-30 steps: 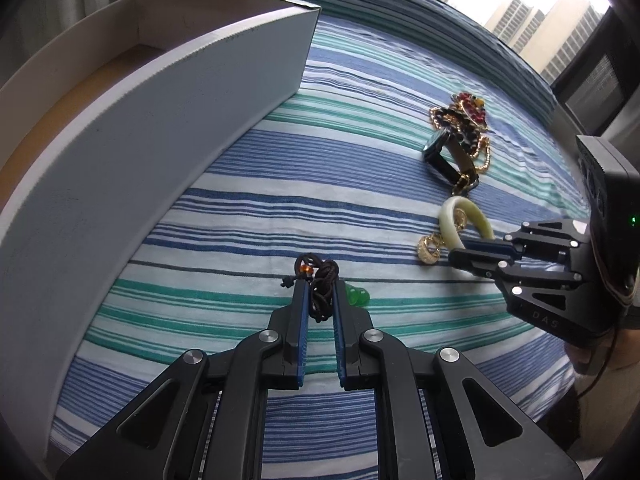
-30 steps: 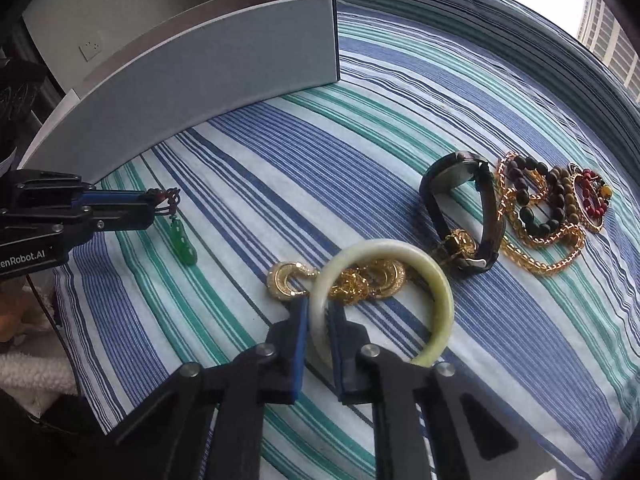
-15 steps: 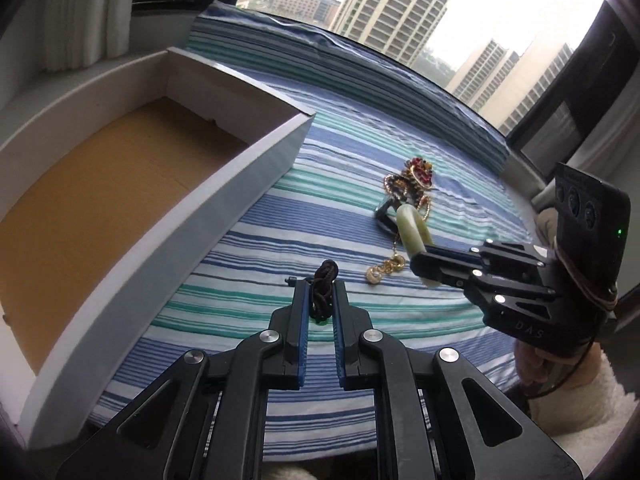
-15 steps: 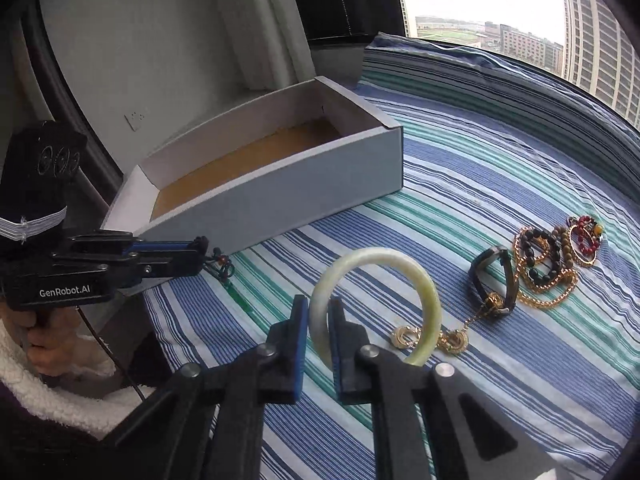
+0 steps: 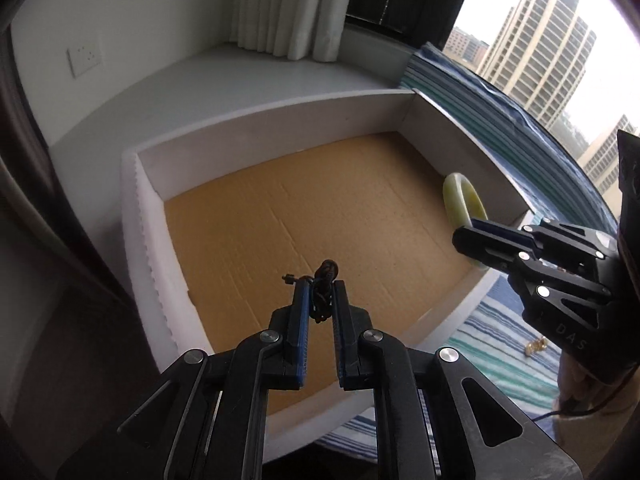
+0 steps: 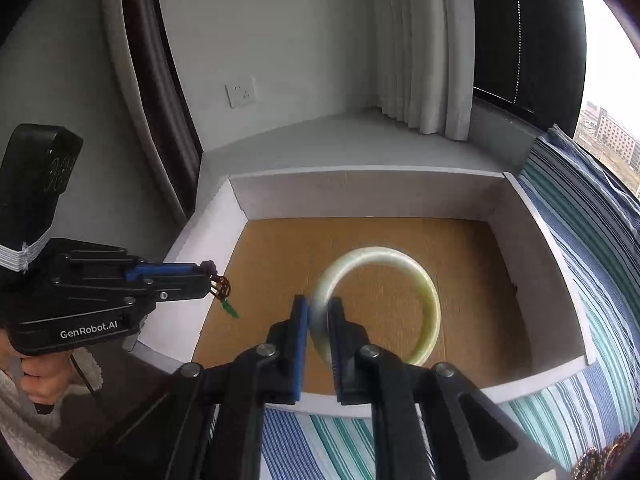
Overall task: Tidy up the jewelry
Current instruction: 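Carry the earring and bangle into the white box with both tools, then release both items in the box and withdraw both tools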
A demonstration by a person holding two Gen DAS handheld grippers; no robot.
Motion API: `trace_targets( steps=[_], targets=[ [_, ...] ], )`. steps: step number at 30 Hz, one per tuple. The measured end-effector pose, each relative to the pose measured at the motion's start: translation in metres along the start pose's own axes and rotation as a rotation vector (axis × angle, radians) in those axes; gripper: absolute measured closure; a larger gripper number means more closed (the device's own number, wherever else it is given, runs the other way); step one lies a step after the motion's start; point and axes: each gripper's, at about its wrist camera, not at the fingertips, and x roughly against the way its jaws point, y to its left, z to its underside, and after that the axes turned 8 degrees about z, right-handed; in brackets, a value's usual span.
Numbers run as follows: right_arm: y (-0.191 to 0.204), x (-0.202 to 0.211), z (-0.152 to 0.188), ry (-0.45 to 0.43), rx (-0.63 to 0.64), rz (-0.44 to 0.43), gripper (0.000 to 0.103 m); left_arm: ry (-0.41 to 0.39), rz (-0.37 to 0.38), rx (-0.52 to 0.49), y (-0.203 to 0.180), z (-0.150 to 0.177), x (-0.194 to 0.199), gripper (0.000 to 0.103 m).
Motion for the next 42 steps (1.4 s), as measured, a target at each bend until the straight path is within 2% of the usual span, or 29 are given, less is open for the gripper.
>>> trace_targets(
  steps=[4,9,10,11,12,13,14,17,20,24,26,29,34,42],
  targets=[
    [0.010,-0.047,-0.003,0.095,0.029,0.014,0.093,0.050,-0.039,0.022,0.019,0.009,-0.019,0.094],
    [0.012,-0.078,0.003,0.188,0.016,0.032,0.089,0.078,-0.087,0.033,0.025,0.012,-0.033,0.090],
    [0.011,-0.082,0.003,0.196,0.009,0.038,0.089,0.079,-0.096,0.039,0.026,0.012,-0.034,0.082],
    [0.011,-0.082,0.003,0.196,-0.004,0.033,0.087,0.076,-0.103,0.045,0.027,0.012,-0.033,0.068],
    [0.010,-0.082,0.003,0.202,-0.023,0.023,0.072,0.066,-0.108,0.053,0.028,0.012,-0.029,0.062],
    [0.007,-0.081,0.001,0.200,-0.046,0.015,0.062,0.050,-0.111,0.060,0.029,0.012,-0.024,0.050],
    [0.005,-0.076,-0.001,0.186,-0.066,0.008,0.062,0.027,-0.113,0.064,0.030,0.012,-0.019,0.041],
    [-0.003,-0.048,-0.005,0.118,-0.113,0.012,0.062,-0.043,-0.119,0.072,0.030,0.009,-0.003,0.026],
    [-0.015,-0.006,-0.005,0.032,-0.143,0.067,0.060,-0.098,-0.104,0.056,0.019,0.007,0.010,0.023],
    [-0.025,0.050,0.009,-0.055,-0.148,0.204,0.043,-0.158,-0.050,-0.021,-0.015,0.012,0.023,0.015],
    [-0.028,0.073,0.022,-0.071,-0.156,0.284,0.041,-0.183,-0.020,-0.076,-0.038,0.018,0.026,0.008],
    [-0.032,0.098,0.051,-0.076,-0.186,0.358,0.039,-0.192,0.047,-0.180,-0.076,0.030,0.019,0.005],
    [-0.045,0.137,0.125,-0.067,-0.304,0.443,0.039,-0.118,0.156,-0.294,-0.133,0.060,-0.003,0.006],
    [-0.064,0.190,0.247,0.040,-0.472,0.694,0.039,-0.012,0.273,-0.456,-0.205,0.117,-0.019,0.005]
  ],
)
